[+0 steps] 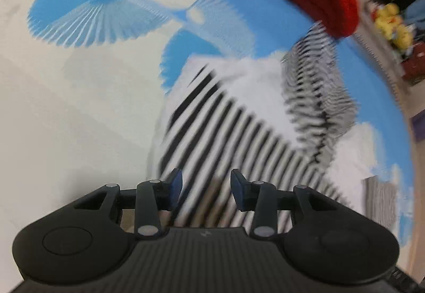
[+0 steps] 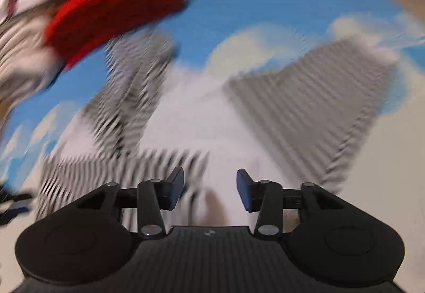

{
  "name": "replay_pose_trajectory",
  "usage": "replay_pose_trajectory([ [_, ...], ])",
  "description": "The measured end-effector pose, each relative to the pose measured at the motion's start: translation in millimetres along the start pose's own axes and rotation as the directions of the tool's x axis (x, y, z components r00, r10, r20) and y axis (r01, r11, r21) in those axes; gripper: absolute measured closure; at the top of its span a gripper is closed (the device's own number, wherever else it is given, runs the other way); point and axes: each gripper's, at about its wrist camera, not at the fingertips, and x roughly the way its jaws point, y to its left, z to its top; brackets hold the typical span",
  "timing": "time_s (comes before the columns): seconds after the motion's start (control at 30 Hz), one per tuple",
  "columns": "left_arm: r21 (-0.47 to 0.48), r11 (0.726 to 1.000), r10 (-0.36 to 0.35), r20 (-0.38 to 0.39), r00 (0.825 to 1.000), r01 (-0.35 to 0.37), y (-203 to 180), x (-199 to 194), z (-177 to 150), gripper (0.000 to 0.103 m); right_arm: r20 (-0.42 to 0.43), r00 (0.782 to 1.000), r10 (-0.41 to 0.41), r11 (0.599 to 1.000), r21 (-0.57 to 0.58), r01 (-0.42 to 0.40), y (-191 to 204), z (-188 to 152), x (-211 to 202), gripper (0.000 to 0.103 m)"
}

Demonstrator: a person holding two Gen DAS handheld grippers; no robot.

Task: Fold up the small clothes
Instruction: 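Carry the held sleeve across the white body with the left gripper, release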

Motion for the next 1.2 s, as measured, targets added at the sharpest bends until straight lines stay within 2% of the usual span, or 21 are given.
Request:
replay_pose_trajectory([
  [0.03, -0.007, 0.999, 0.039, -0.024, 0.999, -0.039, 3, 6, -1, 0.06, -0.071, 0.997, 0.005, 1.0, -0.001, -0.005, -1, -4, 13, 0.055],
  [0.07, -0.016, 0.998, 0.059, -0.038, 0.998, -0.059, 7, 10, -2, 0.062, -0.145, 0.989, -0.025, 1.0, -0.007, 0.024, -3, -9, 26, 0.055],
  [0.1, -0.026, 0.997, 0.07, -0.046, 0.996, -0.071, 10, 13, -3, 0.064, -0.181, 0.982, -0.054, 0.999, -0.017, 0.051, -7, -15, 33, 0.056],
  [0.2, -0.012, 0.996, 0.083, -0.012, 0.997, -0.083, 5, 6, -2, 0.064, -0.142, 0.988, -0.064, 0.997, -0.05, 0.058, -1, -14, 27, 0.055],
  [0.3, 0.067, 0.996, 0.058, 0.026, 0.998, -0.06, -17, -5, -9, 0.064, -0.074, 0.997, -0.036, 0.999, -0.022, 0.034, -1, -16, 14, 0.054],
  [0.37, 0.117, 0.993, 0.032, 0.007, 0.999, -0.033, -30, -2, -18, 0.063, -0.101, 0.994, -0.05, 0.999, -0.024, 0.048, -4, -16, 19, 0.054],
  [0.47, 0.171, 0.981, 0.1, -0.053, 0.994, -0.089, -36, 17, -32, 0.064, -0.167, 0.982, -0.092, 0.996, -0.027, 0.089, -13, -23, 31, 0.049],
  [0.57, 0.233, 0.962, 0.146, 0.005, 0.989, -0.144, -48, 12, -36, 0.063, -0.157, 0.984, -0.088, 0.996, -0.025, 0.085, -12, -22, 30, 0.048],
  [0.67, 0.281, 0.953, 0.104, 0.049, 0.993, -0.114, -62, -1, -42, 0.06, -0.122, 0.989, -0.088, 0.996, -0.036, 0.084, -9, -19, 24, 0.048],
  [0.8, 0.337, 0.939, 0.07, 0.01, 0.998, -0.069, -80, 5, -57, 0.06, -0.136, 0.983, -0.123, 0.991, -0.062, 0.115, -10, -21, 27, 0.048],
  [0.9, 0.354, 0.932, 0.103, -0.047, 0.994, -0.08, -82, 22, -68, 0.06, -0.149, 0.979, -0.139, 0.99, -0.055, 0.132, -16, -23, 30, 0.048],
  [1.0, 0.39, 0.915, 0.121, -0.018, 0.992, -0.104, -88, 21, -74, 0.059, -0.148, 0.98, -0.135, 0.991, -0.042, 0.13, -19, -22, 29, 0.048],
  [1.2, 0.389, 0.916, 0.112, -0.002, 0.994, -0.102, -93, 15, -76, 0.059, -0.117, 0.985, -0.13, 0.992, -0.02, 0.128, -22, -18, 20, 0.048],
])
